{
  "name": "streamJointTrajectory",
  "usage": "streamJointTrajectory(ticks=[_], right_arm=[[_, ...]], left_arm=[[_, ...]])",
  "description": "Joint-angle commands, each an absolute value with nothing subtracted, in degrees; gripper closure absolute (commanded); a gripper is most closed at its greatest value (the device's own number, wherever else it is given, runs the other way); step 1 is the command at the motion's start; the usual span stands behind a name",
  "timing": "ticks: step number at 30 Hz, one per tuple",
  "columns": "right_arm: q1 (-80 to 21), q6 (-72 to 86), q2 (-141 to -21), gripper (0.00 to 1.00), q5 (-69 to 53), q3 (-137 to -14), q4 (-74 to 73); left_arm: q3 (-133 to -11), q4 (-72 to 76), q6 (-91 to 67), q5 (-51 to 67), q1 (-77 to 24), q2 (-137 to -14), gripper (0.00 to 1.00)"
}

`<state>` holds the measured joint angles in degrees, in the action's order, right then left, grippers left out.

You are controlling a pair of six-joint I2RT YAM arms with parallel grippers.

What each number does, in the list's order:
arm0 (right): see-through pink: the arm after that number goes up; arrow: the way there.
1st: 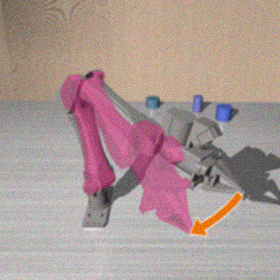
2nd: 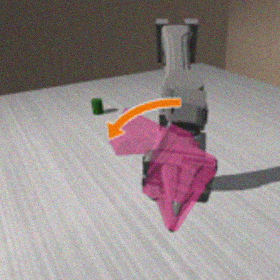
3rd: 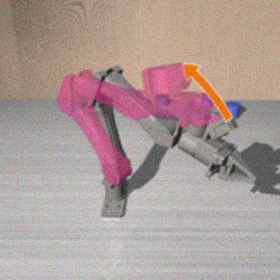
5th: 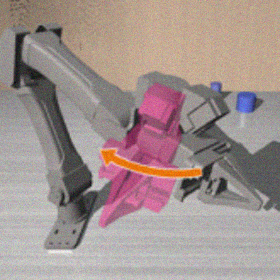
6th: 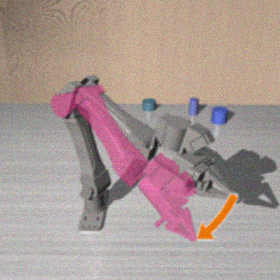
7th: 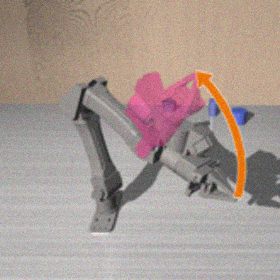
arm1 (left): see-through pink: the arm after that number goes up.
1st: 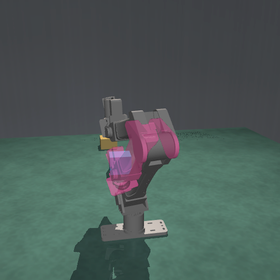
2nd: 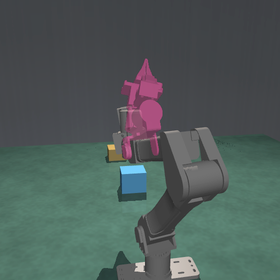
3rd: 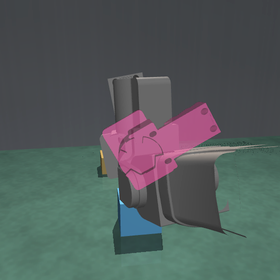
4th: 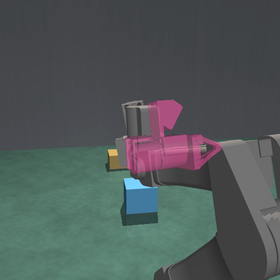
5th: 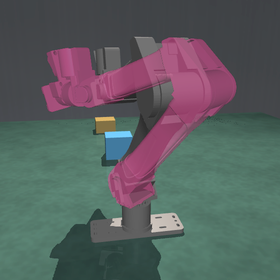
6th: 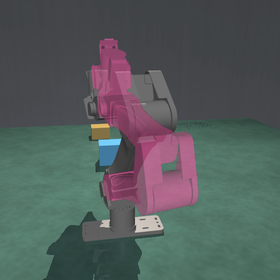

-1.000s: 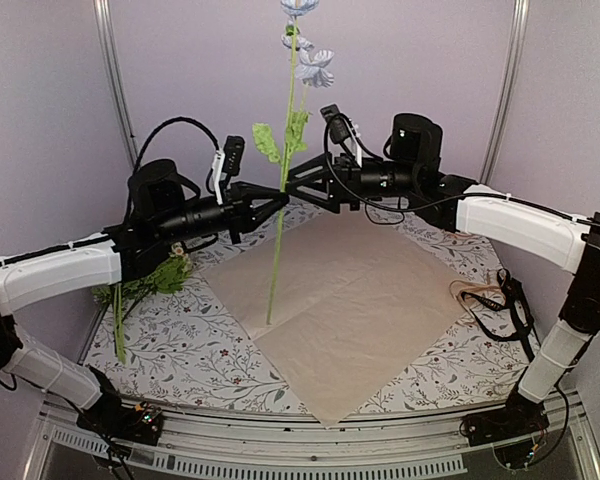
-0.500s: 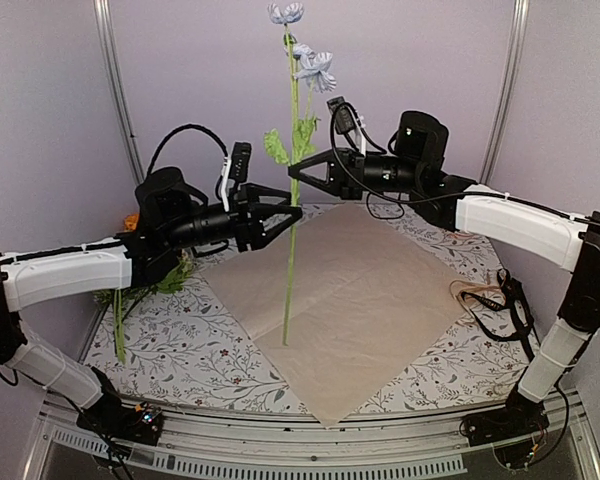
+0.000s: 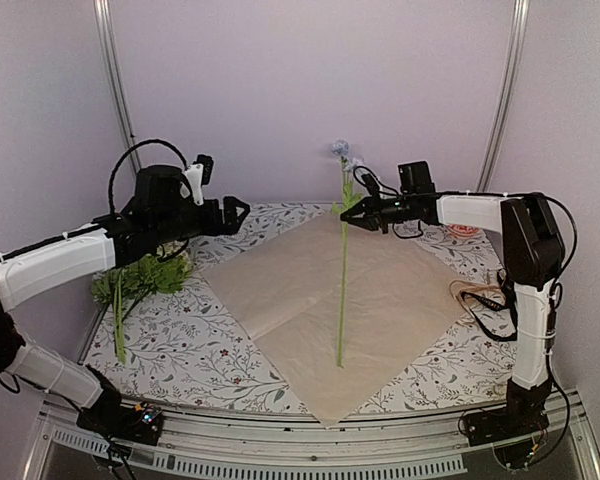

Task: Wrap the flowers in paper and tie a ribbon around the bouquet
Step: Place the fake flower on the flattened wrapping paper.

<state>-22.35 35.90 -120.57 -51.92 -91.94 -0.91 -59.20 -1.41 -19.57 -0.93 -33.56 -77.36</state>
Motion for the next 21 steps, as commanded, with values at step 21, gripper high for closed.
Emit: streamJointTrajectory(ticks=[21], right_arm=[[-17.49,29.91,-144.57,0.89,-41.22,-109.00,-14.21]], left_arm=[[-55.55,-15.57,-19.89,-10.70,-26.68,-73.75,0.01]])
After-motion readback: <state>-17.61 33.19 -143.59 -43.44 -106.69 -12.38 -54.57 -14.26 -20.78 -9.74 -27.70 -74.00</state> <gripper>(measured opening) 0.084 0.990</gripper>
